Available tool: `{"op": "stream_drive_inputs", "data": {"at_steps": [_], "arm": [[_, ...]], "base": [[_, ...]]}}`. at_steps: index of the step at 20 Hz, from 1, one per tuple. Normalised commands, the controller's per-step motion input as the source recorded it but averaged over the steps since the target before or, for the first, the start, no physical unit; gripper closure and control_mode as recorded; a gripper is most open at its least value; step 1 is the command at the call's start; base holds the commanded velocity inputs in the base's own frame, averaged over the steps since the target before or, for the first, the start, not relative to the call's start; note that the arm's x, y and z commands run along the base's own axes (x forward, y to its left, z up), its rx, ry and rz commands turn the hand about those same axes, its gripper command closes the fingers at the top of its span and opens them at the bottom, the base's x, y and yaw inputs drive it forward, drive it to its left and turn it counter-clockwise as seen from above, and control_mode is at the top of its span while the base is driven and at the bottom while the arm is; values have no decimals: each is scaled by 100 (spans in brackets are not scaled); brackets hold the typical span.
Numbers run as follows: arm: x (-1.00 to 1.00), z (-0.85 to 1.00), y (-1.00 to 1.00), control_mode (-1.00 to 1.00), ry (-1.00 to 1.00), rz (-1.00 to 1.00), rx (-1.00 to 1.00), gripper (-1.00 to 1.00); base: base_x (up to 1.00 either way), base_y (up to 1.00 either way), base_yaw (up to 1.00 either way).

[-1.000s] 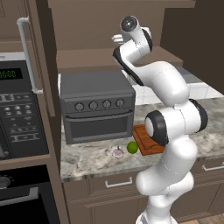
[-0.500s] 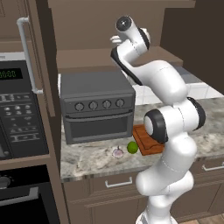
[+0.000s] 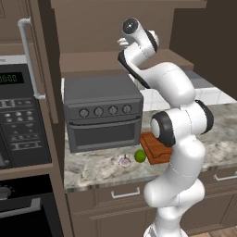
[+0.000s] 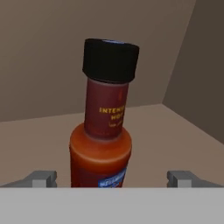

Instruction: Open the cabinet. Place the bowl and condiment on the counter. Then place the lime and garlic on the cutting board.

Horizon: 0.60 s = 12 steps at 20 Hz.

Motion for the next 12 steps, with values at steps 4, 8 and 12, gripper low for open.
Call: {"op": "stream_drive_inputs", "data": {"at_steps": [4, 8, 12], "arm": [[13, 0, 0, -100, 0, -2, 0, -100], [12, -1, 0, -100, 0, 0, 0, -100], [20, -12, 0, -100, 0, 0, 0, -100]], "base": [[0, 0, 0], [0, 0, 0], [0, 0, 0]]}}
